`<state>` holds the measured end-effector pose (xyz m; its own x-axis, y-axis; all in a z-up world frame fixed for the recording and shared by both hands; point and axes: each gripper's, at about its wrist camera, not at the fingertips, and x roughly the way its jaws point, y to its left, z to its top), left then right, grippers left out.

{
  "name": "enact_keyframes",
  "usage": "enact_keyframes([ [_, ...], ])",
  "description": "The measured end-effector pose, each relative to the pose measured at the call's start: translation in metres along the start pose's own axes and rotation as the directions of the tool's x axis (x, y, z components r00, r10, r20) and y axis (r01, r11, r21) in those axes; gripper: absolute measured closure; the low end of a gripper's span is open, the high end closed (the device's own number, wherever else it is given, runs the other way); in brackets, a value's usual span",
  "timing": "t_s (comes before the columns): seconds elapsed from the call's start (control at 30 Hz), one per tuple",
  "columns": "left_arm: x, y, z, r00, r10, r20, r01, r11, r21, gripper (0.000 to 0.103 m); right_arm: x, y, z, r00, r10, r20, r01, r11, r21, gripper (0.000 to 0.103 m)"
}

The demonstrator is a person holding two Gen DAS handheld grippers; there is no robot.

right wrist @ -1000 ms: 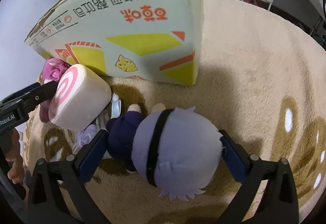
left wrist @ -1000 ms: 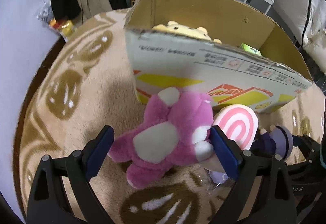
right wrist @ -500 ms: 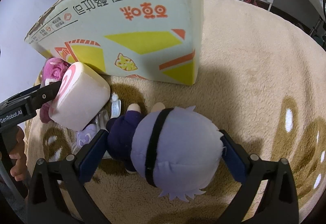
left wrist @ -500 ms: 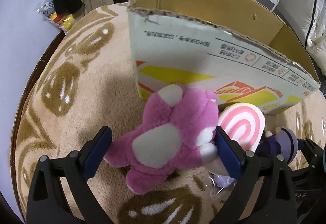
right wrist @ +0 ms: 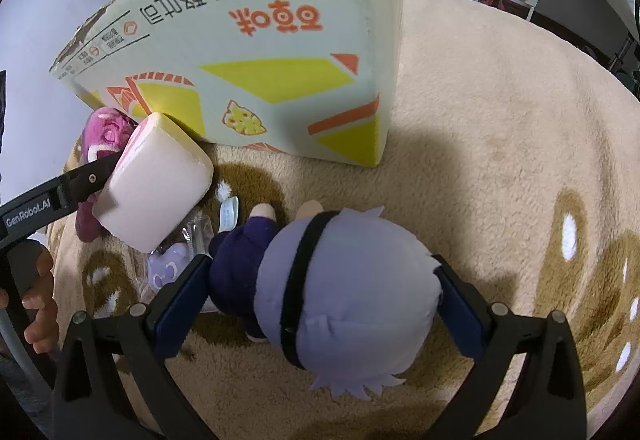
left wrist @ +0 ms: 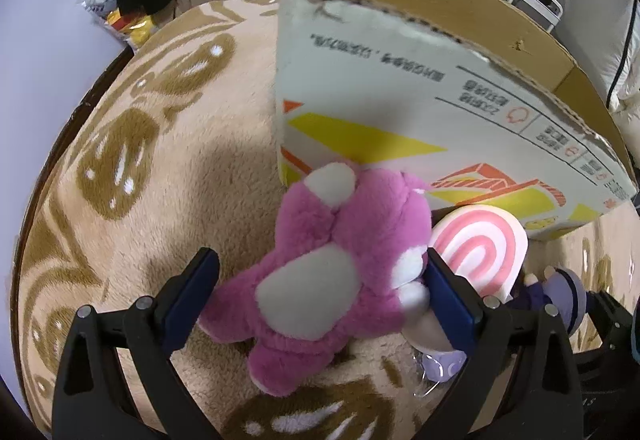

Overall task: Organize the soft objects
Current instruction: 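Grip the chibi doll with the right tool while the left tool grips the pink bear, then lift and carry the doll in the right tool while the left tool carries the pink bear over the box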

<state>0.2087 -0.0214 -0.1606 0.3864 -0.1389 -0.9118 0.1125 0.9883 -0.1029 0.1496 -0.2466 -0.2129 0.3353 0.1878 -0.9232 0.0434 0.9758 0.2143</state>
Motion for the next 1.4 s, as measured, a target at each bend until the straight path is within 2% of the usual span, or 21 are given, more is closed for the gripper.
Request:
enact_keyframes([
  [0.2, 0.003, 0.007, 0.001, 1.0, -0.016, -0.011, 0.015, 1.0, -0.026, 0.008, -0.001, -0.002, -0.001, 1.0, -0.001, -0.001, 0.001, 1.0, -0.002, 0.0],
  [0.23, 0.003, 0.009, 0.001, 1.0, -0.027, -0.014, 0.027, 0.999, -0.033, 0.013, 0.0, -0.002, 0.0, 1.0, 0.0, -0.001, 0.0, 1.0, -0.002, 0.0],
  [0.37, 0.005, 0.02, 0.004, 0.999, -0.035, -0.008, 0.034, 0.996, -0.085, 0.021, 0.0, -0.002, 0.0, 1.0, 0.004, -0.001, -0.004, 1.0, -0.004, 0.0],
  [0.63, -0.002, 0.019, 0.0, 1.0, -0.025, 0.004, 0.025, 0.994, -0.102, 0.023, -0.001, -0.002, -0.002, 1.0, 0.011, -0.017, -0.011, 1.0, -0.006, 0.0],
  [0.67, -0.004, 0.02, 0.0, 1.0, -0.024, 0.006, 0.024, 0.994, -0.109, 0.023, -0.002, -0.001, -0.003, 1.0, 0.016, -0.015, -0.016, 1.0, -0.009, 0.001],
  [0.7, -0.005, 0.021, -0.001, 1.0, -0.021, 0.008, 0.021, 0.993, -0.116, 0.023, -0.003, 0.0, -0.003, 1.0, 0.025, -0.014, -0.026, 1.0, -0.012, 0.006],
  [1.0, -0.02, 0.017, -0.013, 1.0, 0.001, 0.023, 0.002, 0.993, -0.118, 0.024, -0.012, 0.001, -0.006, 0.999, 0.05, 0.001, -0.05, 0.999, -0.014, 0.009],
  [1.17, -0.031, 0.018, -0.016, 0.999, 0.017, 0.045, -0.012, 0.993, -0.118, 0.024, -0.028, -0.003, -0.007, 0.997, 0.057, 0.047, -0.057, 0.998, -0.013, 0.009],
  [1.4, -0.055, 0.018, -0.028, 0.996, 0.026, 0.089, -0.015, 0.993, -0.117, 0.024, -0.072, 0.001, -0.011, 0.975, 0.052, 0.218, -0.049, 0.999, -0.02, 0.009],
])
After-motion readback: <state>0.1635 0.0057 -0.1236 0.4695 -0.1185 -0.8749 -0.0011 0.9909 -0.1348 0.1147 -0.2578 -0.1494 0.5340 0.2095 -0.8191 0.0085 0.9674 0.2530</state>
